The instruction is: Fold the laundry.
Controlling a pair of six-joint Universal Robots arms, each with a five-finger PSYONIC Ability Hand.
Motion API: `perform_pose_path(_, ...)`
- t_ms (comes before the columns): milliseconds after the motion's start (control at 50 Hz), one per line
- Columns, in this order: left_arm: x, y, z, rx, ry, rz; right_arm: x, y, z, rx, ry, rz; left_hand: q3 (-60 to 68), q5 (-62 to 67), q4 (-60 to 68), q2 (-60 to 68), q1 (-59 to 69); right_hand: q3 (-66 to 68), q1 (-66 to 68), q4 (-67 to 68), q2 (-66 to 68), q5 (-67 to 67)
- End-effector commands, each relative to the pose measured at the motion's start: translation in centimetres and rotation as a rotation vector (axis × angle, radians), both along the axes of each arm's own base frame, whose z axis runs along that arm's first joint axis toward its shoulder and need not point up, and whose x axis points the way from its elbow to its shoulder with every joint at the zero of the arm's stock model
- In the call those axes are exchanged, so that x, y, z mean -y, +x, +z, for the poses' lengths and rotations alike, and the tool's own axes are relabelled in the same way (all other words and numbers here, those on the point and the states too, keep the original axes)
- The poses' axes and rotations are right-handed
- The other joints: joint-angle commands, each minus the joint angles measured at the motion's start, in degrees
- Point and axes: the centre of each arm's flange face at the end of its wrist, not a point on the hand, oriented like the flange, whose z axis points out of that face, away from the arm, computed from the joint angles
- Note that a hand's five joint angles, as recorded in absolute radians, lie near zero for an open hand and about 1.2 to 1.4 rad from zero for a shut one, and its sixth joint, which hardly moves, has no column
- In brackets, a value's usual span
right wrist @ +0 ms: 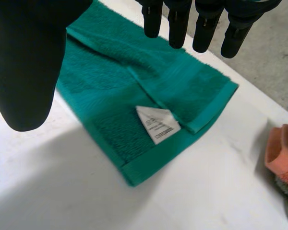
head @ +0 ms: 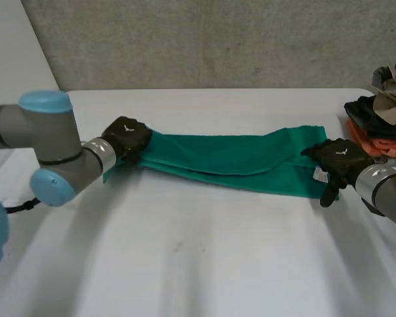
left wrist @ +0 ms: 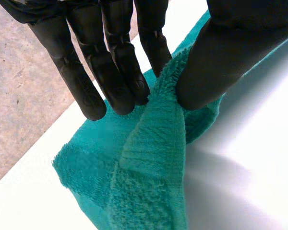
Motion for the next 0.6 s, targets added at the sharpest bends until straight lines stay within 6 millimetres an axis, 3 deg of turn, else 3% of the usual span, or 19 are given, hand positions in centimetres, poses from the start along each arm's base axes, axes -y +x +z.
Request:
perform_pose_path(20, -4.7, 0.5, 6.2, 0.006, -0.004, -0.01, 1.0, -0.1, 2.4, 0.046, -0.047, -0.065, 11.9, 14.4, 11.4, 11.6, 14.9, -2.4, -3.0, -2.9, -2.4, -2.9)
perform_pose_path(180, -9.1, 1.2, 13.8, -0.059, -0.156, -0.029, -2.0, 4.9, 5.4, 0.19, -0.004, 0.034, 11.9, 14.4, 11.4, 11.6, 14.9, -2.4, -3.0, -2.9, -2.4, -2.9)
perform_pose_path(280, -12.2, 0.6, 17.7, -0.106, -0.254, -0.074, -3.7, 8.0, 4.1, 0.263, 0.07, 0.086, 11.9, 14.4, 11.4, 11.6, 14.9, -2.4, -3.0, -2.9, -2.4, -2.9)
perform_pose_path(380, -13.8, 0.4, 19.3, -0.126, -0.294, -0.086, -5.5, 11.7, 1.8, 0.313, 0.118, 0.16, 11.9, 14.4, 11.4, 11.6, 14.9, -2.4, -3.0, -2.9, -2.4, -2.9)
perform_pose_path(440, -14.5, 0.1, 19.7, -0.13, -0.302, -0.086, -4.7, 12.8, 0.1, 0.335, 0.09, 0.168, 11.9, 14.4, 11.4, 11.6, 14.9, 4.2, 3.6, 3.7, 4.2, 3.7)
perform_pose_path(540, -15.7, 0.0, 20.3, -0.136, -0.318, -0.078, -1.8, 13.0, -1.8, 0.328, -0.018, 0.069, 11.9, 14.4, 11.4, 11.6, 14.9, 13.8, 13.2, 13.3, 13.8, 13.3)
perform_pose_path(600, -16.2, 0.4, 20.7, -0.14, -0.331, -0.061, 0.1, 12.8, -2.1, 0.304, -0.104, -0.031, 11.9, 14.4, 11.4, 11.6, 14.9, 32.7, 32.1, 32.2, 32.7, 32.3)
